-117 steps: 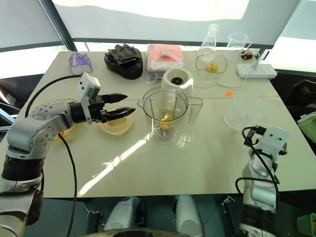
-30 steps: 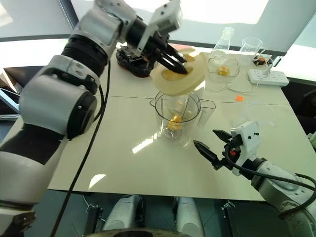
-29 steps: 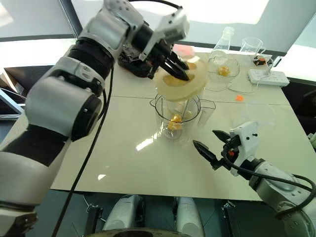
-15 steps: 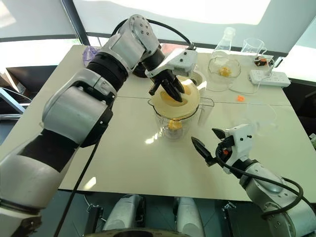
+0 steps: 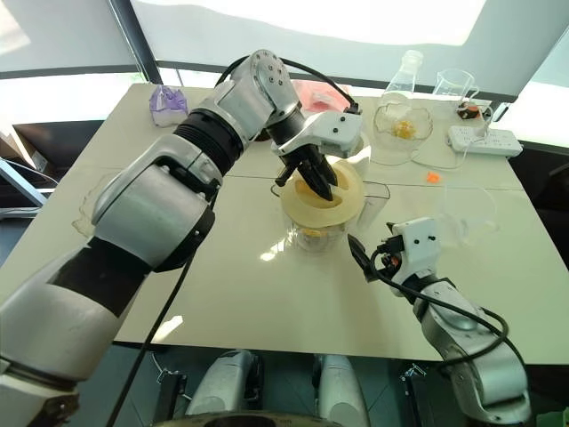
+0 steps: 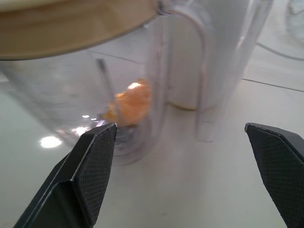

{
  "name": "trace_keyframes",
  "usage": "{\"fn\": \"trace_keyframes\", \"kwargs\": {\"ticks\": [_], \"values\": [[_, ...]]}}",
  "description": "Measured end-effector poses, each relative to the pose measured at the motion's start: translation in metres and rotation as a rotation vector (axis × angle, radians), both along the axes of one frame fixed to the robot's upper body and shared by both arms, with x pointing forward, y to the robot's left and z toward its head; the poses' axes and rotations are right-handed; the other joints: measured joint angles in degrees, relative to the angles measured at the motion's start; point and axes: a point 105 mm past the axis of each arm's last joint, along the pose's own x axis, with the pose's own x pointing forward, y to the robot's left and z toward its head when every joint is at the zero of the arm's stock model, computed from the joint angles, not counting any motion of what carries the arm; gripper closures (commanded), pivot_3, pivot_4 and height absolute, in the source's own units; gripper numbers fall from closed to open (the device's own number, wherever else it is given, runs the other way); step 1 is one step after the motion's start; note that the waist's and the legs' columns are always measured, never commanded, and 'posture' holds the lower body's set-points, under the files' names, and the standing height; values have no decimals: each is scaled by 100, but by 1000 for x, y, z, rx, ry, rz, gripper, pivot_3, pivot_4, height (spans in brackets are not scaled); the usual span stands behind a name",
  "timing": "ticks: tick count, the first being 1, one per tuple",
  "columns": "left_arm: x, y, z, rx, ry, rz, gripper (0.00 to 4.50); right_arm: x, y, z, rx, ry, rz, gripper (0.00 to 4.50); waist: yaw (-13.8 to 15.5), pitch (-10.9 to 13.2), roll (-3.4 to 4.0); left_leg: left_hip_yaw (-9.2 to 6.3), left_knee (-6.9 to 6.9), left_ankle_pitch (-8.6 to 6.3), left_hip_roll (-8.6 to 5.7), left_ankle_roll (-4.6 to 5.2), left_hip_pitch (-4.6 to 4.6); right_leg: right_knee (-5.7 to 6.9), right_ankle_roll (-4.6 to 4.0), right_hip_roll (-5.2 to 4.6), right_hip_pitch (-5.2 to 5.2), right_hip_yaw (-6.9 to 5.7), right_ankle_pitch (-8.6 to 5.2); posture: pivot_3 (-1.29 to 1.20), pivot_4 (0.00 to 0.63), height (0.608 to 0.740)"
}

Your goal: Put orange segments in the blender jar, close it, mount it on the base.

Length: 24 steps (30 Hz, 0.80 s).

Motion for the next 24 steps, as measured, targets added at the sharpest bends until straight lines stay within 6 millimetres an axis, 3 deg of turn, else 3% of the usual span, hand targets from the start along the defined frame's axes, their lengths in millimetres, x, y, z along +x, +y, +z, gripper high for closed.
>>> {"fn": "trace_keyframes", "kwargs": {"ticks": [6,16,19,24], "values": [[1,4,-3,-79,65,18,4255,19,-14,-13,-11,-32,-92,0,5,-4,7,1,-2,-7,-6,12,-4,0,7,0,1,1,-3,0,150,740],[-1,5,-4,-95,79,5,4255,42,-4,-21,28,-80,-78,0,-7,-6,10,1,-1,-9,-8,16,1,-2,7,-1,6,4,-3,0,150,740],[-2,6,-5,-93,77,-5,4255,50,-4,-17,15,-107,-84,839,-9,-6,11,1,-2,-9,-8,16,2,0,7,0,6,4,-3,0,150,740],[-2,9,-7,-82,56,-30,4255,53,7,-17,12,-124,-59,3363,-11,-7,13,0,-2,-9,-7,16,3,2,7,0,6,4,-4,0,150,740]]}}
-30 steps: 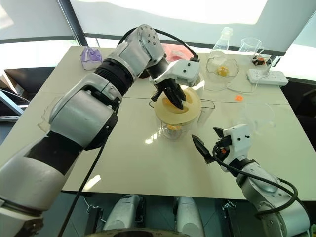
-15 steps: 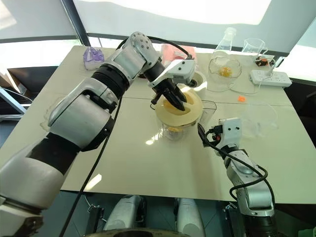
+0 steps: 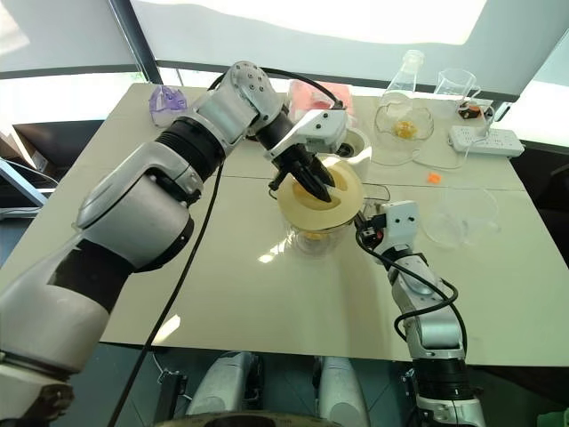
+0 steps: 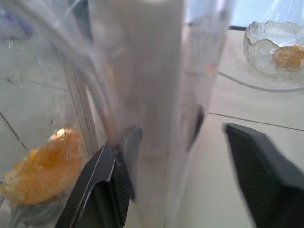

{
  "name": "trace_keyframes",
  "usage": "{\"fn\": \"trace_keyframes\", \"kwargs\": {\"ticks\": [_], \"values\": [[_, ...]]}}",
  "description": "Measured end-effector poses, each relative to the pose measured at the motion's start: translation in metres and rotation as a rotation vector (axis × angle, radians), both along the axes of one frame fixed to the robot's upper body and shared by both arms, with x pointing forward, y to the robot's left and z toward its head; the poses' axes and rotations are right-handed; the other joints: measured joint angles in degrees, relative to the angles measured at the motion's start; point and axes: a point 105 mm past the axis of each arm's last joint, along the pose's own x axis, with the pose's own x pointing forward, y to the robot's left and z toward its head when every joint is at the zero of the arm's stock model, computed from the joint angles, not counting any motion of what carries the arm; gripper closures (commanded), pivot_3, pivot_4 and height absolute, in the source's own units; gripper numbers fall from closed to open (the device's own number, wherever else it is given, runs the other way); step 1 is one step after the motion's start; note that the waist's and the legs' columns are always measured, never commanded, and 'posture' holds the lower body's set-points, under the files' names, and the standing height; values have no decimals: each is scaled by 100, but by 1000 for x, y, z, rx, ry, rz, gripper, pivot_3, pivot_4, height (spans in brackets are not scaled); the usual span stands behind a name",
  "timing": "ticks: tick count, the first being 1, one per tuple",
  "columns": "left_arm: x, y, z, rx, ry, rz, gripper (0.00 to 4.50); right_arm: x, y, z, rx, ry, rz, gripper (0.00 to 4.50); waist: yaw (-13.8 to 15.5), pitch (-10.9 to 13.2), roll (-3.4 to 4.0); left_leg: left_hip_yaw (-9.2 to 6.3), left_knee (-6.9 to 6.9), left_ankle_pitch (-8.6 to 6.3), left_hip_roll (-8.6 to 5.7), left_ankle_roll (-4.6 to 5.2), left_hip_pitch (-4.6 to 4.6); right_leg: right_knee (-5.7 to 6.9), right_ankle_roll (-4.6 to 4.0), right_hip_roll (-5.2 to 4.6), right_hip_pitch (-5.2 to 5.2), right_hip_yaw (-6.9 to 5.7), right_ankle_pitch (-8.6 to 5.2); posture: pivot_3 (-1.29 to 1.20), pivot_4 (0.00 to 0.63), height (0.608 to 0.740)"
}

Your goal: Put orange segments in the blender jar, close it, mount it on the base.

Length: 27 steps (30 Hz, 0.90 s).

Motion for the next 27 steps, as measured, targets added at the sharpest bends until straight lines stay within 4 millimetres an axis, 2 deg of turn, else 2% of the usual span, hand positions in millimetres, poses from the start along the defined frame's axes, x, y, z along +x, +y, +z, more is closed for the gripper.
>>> {"fn": "trace_keyframes", "kwargs": {"ticks": [8,20,23,27], "values": [[0,3,-2,7,-9,-16,4255,1,3,2,-11,-8,-22,3363,-1,0,0,1,2,0,-2,0,2,-1,0,-1,3,2,0,0,150,740],[2,-1,-8,12,76,100,4255,1,2,-2,-3,-1,-109,3363,7,-22,23,2,1,0,-2,0,4,-6,0,-1,12,-1,-1,0,150,740],[2,-4,-9,10,96,159,4255,1,1,-4,-11,6,-118,3363,9,-35,36,1,1,0,-3,0,20,-13,1,-1,34,-2,-2,0,150,740],[8,-9,-14,-62,144,330,4255,2,-5,-8,-14,18,-160,3363,31,-53,62,-15,0,-1,-10,2,57,-23,8,-10,83,-1,-7,0,150,740]]}}
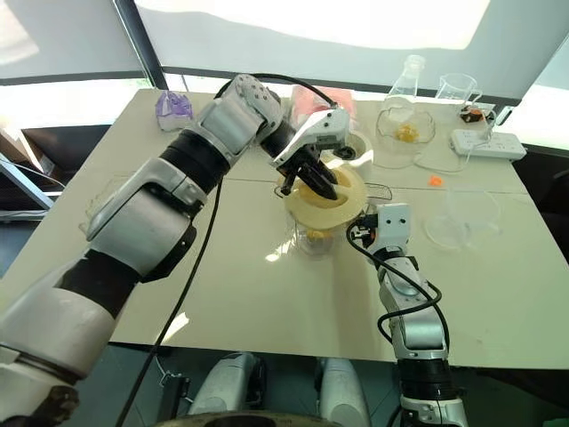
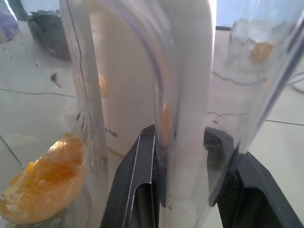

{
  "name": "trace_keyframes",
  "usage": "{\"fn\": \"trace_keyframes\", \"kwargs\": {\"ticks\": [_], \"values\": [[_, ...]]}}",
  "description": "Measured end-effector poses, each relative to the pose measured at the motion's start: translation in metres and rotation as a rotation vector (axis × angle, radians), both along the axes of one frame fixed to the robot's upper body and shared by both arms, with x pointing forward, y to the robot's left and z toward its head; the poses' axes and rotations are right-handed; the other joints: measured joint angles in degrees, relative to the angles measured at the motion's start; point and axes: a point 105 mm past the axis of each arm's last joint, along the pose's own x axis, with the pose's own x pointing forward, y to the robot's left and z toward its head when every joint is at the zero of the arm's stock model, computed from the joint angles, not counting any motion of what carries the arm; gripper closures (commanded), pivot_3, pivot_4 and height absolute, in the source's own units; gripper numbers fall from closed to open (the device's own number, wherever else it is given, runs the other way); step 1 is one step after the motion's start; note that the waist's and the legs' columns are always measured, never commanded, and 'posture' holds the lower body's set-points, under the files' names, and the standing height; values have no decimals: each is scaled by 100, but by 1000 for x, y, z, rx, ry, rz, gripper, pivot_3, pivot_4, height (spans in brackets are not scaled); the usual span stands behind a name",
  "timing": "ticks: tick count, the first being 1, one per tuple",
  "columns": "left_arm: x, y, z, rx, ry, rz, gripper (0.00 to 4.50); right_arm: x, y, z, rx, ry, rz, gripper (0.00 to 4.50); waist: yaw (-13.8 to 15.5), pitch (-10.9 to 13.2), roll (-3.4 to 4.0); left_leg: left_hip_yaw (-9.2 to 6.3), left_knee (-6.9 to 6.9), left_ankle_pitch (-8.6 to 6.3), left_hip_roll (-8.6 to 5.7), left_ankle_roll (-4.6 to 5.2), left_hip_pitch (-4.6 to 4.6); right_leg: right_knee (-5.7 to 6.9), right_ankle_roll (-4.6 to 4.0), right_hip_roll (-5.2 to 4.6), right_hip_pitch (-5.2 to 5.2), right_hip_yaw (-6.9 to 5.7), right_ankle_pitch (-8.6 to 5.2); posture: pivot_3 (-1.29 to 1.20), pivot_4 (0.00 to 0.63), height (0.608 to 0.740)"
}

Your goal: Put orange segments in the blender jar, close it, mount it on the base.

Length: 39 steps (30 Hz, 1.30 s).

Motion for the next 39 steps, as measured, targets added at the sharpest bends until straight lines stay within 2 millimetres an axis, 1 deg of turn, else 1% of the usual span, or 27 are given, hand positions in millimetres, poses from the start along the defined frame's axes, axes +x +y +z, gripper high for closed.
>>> {"fn": "trace_keyframes", "kwargs": {"ticks": [6,9,17,21,23,24,25,26,32,35,37,39], "values": [[2,-5,-3,-57,40,170,4255,0,-7,0,0,-1,-35,3363,5,-8,13,-35,1,0,-21,3,20,-18,3,-7,49,21,-2,0,150,740],[2,-8,-4,-74,62,232,4255,0,-10,0,-9,-1,-46,3363,5,-8,14,-80,1,-1,-57,6,30,-22,25,-10,79,22,-17,0,150,740],[0,-8,-5,-86,39,231,4255,0,-12,0,-14,2,-35,3363,-1,-13,22,-122,0,-1,-64,6,31,-19,41,-10,95,15,-28,0,150,740],[0,-4,-4,-88,2,184,4255,0,-10,1,-17,-6,-21,3363,-19,-18,30,-123,-2,-2,-64,6,33,-19,42,-9,94,15,-29,0,150,740],[-1,-3,-3,-92,-11,166,3191,0,-10,1,-20,-11,-18,3456,-18,-18,30,-124,-2,-2,-64,6,33,-19,42,-9,94,14,-29,0,150,740],[-1,-3,-5,-84,-12,159,2883,0,-10,1,-23,-14,-14,3456,-21,-18,30,-124,-2,-2,-64,6,33,-19,42,-9,94,14,-29,0,150,740],[-3,-4,-5,-83,-15,141,2288,1,-10,0,-24,-14,-16,3456,-25,-17,29,-124,-2,-1,-64,6,31,-20,42,-8,92,14,-29,0,150,740],[-4,-5,-5,-78,-20,128,1893,1,-10,1,-25,-17,-15,3456,-29,-17,30,-123,-2,-2,-64,6,32,-19,42,-8,92,15,-29,0,150,740],[-4,-2,4,-68,-79,79,1893,1,-6,3,-33,-37,2,3456,-65,-12,37,-123,-5,-1,-64,6,22,-17,43,-5,77,16,-30,0,150,740],[-3,-1,10,-61,-99,75,1893,1,-5,6,-35,-57,8,3456,-80,-9,42,-121,-5,-1,-69,6,-8,-15,44,-5,48,17,-30,0,150,740],[-1,0,21,-66,-129,74,1893,1,-5,7,-36,-68,9,3456,-96,-9,42,-120,-2,3,-73,3,-57,-3,46,-4,-8,21,-28,0,150,740],[-1,0,38,-85,-179,64,1893,1,-4,8,-36,-74,14,3456,-114,-8,42,-120,-3,5,-77,3,-66,2,51,-3,-19,20,-28,0,150,740]]}}
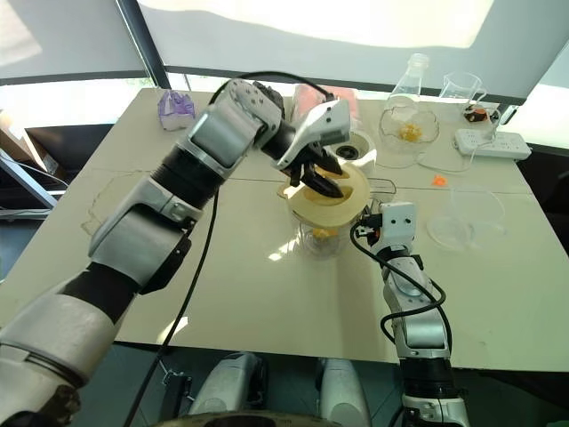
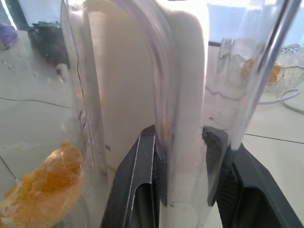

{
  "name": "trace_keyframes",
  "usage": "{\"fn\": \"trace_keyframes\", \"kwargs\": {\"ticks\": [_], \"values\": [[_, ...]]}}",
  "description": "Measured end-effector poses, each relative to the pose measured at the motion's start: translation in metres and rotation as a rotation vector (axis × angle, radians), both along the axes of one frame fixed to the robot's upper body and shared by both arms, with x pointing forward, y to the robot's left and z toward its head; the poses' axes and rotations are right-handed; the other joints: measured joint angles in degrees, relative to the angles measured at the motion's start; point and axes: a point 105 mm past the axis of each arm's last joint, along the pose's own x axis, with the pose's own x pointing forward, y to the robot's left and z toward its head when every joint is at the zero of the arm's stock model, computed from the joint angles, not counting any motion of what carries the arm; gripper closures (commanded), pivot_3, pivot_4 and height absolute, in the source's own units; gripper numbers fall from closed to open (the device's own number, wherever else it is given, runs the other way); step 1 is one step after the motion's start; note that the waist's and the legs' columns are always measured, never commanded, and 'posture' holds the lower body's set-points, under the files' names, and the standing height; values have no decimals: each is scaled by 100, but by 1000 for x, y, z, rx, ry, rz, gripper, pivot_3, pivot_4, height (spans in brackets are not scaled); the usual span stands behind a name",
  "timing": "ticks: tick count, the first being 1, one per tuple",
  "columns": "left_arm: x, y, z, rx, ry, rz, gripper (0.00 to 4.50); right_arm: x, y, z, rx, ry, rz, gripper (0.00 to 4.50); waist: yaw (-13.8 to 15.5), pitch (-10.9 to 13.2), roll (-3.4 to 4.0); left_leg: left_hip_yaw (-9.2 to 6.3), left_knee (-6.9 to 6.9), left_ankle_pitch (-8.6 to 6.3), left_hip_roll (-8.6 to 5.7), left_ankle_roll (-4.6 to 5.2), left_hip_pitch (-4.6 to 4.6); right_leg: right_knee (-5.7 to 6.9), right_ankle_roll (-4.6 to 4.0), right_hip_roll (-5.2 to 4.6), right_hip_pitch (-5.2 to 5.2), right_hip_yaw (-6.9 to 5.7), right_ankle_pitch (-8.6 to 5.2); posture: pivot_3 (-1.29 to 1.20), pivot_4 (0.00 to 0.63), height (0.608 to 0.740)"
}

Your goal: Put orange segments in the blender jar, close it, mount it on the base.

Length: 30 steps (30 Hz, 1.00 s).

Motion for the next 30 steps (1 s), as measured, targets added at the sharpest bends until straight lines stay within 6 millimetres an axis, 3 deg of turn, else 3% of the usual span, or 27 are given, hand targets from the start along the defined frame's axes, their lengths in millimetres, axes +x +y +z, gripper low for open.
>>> {"fn": "trace_keyframes", "kwargs": {"ticks": [5,8,10,13,15,16,18,20,21,23,25,27,30], "values": [[-5,-10,67,-108,-192,-36,1893,0,1,0,-1,-3,9,3456,-48,4,-1,1,-4,-1,0,1,-1,-5,10,0,0,-2,-8,0,150,740],[-5,-11,95,-188,-255,-16,1893,0,1,1,-1,-3,9,3456,-56,5,0,0,-4,-1,0,2,0,-4,9,0,0,-1,-9,0,150,740],[4,2,110,-260,-273,54,1893,0,1,1,-1,-2,9,3456,-71,9,8,-1,-4,-1,1,2,5,3,10,0,0,0,-9,0,150,740],[27,36,120,-372,-281,204,1893,-5,-5,4,-5,8,-10,3456,-88,13,12,-4,-4,-1,5,1,12,29,15,1,-4,0,-8,0,150,740],[46,65,106,-455,-264,326,1893,-8,-9,10,-20,21,-18,3456,-101,12,17,0,-3,-1,8,1,27,65,33,-4,-6,10,-6,0,150,740],[58,85,87,-471,-250,421,1893,-10,-12,16,-25,29,-24,3456,-105,13,18,-2,-3,1,12,-1,29,74,34,-4,-7,10,-6,0,150,740],[77,129,35,-413,-208,611,1893,-14,-19,32,-10,26,-35,3456,-163,20,20,-4,-4,7,12,-13,25,88,31,3,-19,10,-6,0,150,740],[77,159,-14,-347,-146,724,1893,-17,-25,57,13,-3,-40,3456,-204,42,8,-5,-4,21,14,-36,-4,108,27,3,-56,11,-3,0,150,740],[70,165,-31,-342,-124,739,1893,-18,-28,74,27,-24,-41,3456,-203,57,1,-2,-3,25,18,-45,-18,123,25,1,-73,14,-1,0,150,740],[54,164,-44,-387,-89,731,1893,-17,-29,112,48,-81,-14,3456,-188,69,-3,-2,-1,28,21,-49,-25,139,26,-7,-80,16,0,0,150,740],[35,159,-38,-465,-107,694,1893,-18,-25,156,38,-149,38,3456,-164,73,0,-4,-1,28,19,-49,-25,136,25,-13,-78,11,-1,0,150,740],[20,158,-29,-516,-132,665,1893,-20,-20,188,31,-194,72,3456,-120,73,3,-6,-3,27,19,-48,-14,111,23,-10,-65,5,-2,0,150,740],[-5,149,-40,-561,-75,604,1893,-10,-27,225,68,-196,48,3456,-87,73,8,-6,-6,27,16,-48,2,108,11,-10,-47,4,-4,0,150,740]]}}
